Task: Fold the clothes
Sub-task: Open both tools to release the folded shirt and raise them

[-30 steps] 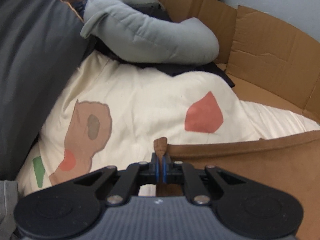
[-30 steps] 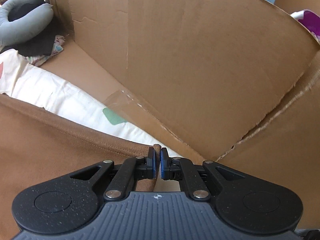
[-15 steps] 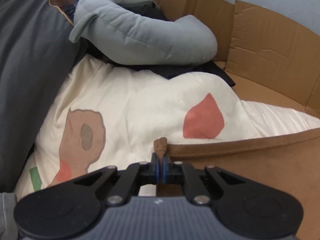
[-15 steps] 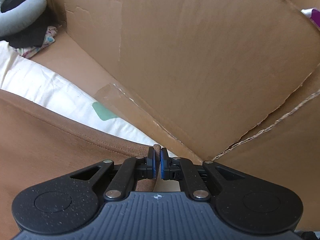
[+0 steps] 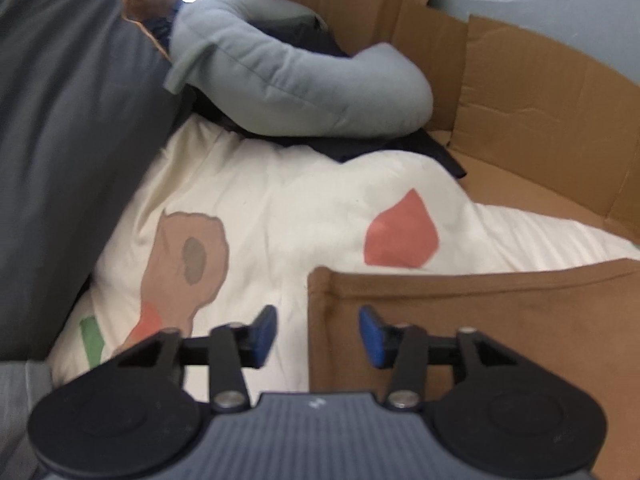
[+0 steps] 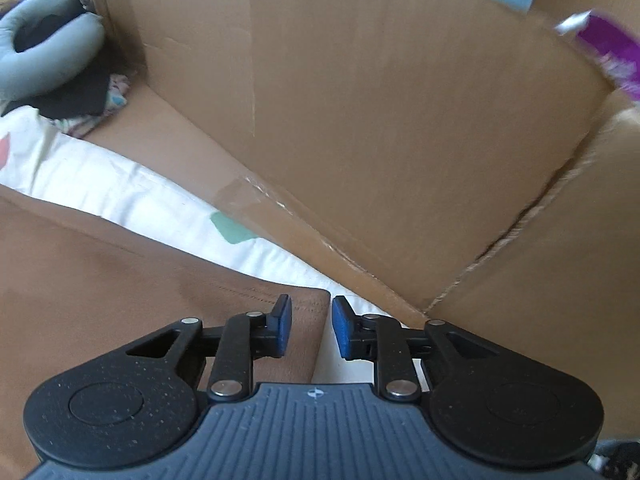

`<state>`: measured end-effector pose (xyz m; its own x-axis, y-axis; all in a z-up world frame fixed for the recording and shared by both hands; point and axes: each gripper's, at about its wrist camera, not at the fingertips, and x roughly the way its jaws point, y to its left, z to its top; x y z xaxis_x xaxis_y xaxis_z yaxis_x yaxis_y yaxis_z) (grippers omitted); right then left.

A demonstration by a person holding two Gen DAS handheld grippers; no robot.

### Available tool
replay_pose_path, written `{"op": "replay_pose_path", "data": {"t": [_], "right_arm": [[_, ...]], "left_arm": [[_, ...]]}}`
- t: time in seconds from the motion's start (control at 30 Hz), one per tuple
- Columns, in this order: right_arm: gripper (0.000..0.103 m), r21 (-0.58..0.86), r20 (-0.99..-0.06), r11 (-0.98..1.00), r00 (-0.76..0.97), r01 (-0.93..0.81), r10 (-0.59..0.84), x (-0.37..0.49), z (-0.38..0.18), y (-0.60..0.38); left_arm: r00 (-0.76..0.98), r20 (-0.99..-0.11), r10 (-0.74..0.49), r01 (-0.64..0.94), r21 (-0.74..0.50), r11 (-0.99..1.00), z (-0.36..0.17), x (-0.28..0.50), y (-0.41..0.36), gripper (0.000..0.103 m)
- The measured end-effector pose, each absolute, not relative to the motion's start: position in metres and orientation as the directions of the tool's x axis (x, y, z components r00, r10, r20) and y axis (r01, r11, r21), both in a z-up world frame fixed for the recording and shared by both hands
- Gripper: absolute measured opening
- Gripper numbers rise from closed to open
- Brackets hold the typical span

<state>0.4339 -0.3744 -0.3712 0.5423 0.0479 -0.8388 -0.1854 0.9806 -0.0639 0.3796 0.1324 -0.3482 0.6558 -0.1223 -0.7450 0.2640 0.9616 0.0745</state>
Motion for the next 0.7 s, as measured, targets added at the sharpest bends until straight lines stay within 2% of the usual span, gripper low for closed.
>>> {"op": "replay_pose_path", "data": {"t": [0.2, 0.27, 0.3, 0.4, 0.5, 0.7], "right_arm": [[0.034, -0.049, -0.821, 0.979, 0.566, -0.199, 0.074, 0.389, -0.335, -0.379], [0.042, -0.017, -0.817, 0.979, 0.568, -0.201, 0.102, 0.365, -0.320, -0.386], [0.043, 0.004, -0.815, 0.980, 0.567, -0.200, 0.119, 0.352, -0.314, -0.392], [0.044, 0.050, -0.805, 0.977, 0.570, -0.208, 0.163, 0.316, -0.299, -0.406], [0.044, 0.083, -0.798, 0.973, 0.570, -0.215, 0.195, 0.282, -0.289, -0.420], [0.044, 0.118, -0.780, 0.969, 0.583, -0.218, 0.226, 0.229, -0.284, -0.447]], "left_arm": [[0.623, -0.769, -0.146, 0.329, 0.088, 0.940, -0.321, 0.335, 0.131, 0.054], [0.617, -0.770, -0.163, 0.319, 0.056, 0.946, -0.309, 0.321, 0.134, 0.061], [0.619, -0.768, -0.166, 0.323, 0.056, 0.945, -0.303, 0.315, 0.134, 0.061], [0.628, -0.758, -0.175, 0.331, 0.057, 0.942, -0.286, 0.299, 0.130, 0.062], [0.615, -0.761, -0.204, 0.303, -0.011, 0.953, -0.272, 0.288, 0.133, 0.067], [0.597, -0.769, -0.228, 0.356, 0.000, 0.934, -0.263, 0.269, 0.118, 0.067]]}}
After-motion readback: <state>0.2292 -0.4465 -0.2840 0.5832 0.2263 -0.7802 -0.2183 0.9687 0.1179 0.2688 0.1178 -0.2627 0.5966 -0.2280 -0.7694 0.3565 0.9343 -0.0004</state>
